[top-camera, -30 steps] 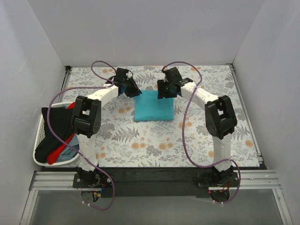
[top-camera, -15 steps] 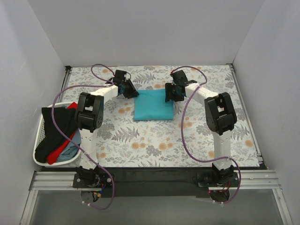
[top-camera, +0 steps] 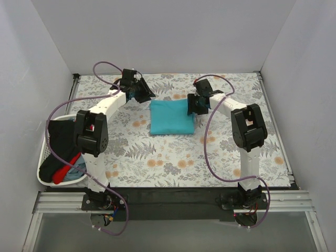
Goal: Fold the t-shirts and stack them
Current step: Fold the tshirt, then neatly place the folded tshirt to the corner
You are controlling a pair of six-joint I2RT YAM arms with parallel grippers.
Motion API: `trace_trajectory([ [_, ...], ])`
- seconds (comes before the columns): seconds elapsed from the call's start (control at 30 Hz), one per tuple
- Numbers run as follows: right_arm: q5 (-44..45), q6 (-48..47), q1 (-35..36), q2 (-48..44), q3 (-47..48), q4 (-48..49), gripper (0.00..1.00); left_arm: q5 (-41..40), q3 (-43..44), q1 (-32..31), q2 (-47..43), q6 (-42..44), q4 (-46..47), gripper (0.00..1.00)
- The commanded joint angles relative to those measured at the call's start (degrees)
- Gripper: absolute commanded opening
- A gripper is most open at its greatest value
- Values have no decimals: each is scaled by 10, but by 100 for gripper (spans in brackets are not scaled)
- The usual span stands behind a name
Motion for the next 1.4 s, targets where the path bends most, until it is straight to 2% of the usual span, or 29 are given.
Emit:
trace_trajectory([
  [0.0,-19,3,6,-12,-12,13,64,19,-58,1,-116,0,-3,34],
  [0.17,-9,15,22,-1,-12,17,56,24,-185,0,-209,5,16,34],
  [0.3,-5,28,25,7,-13,18,48,27,-247,0,-281,16,15,34],
  [0.37,-5,29,25,13,-9,17,37,32,-266,0,-319,24,11,35],
  [0.4,-5,28,25,17,-8,16,28,26,-281,0,-331,29,1,35],
  [0.47,16,26,25,21,1,16,18,22,-296,0,-361,36,-5,35],
  [0.53,40,7,23,32,14,5,2,18,-312,0,-382,43,-14,35],
  [0.7,97,-46,-23,74,116,-42,1,24,-334,0,-426,46,-28,34],
  [0.9,208,-155,-56,145,223,-61,1,11,-358,0,-456,50,-56,34],
  [1.2,214,-175,-146,217,315,-60,1,-3,-339,0,-453,62,-81,34],
  [1.37,260,-246,-177,263,407,-58,1,-17,-333,0,-434,62,-97,34],
])
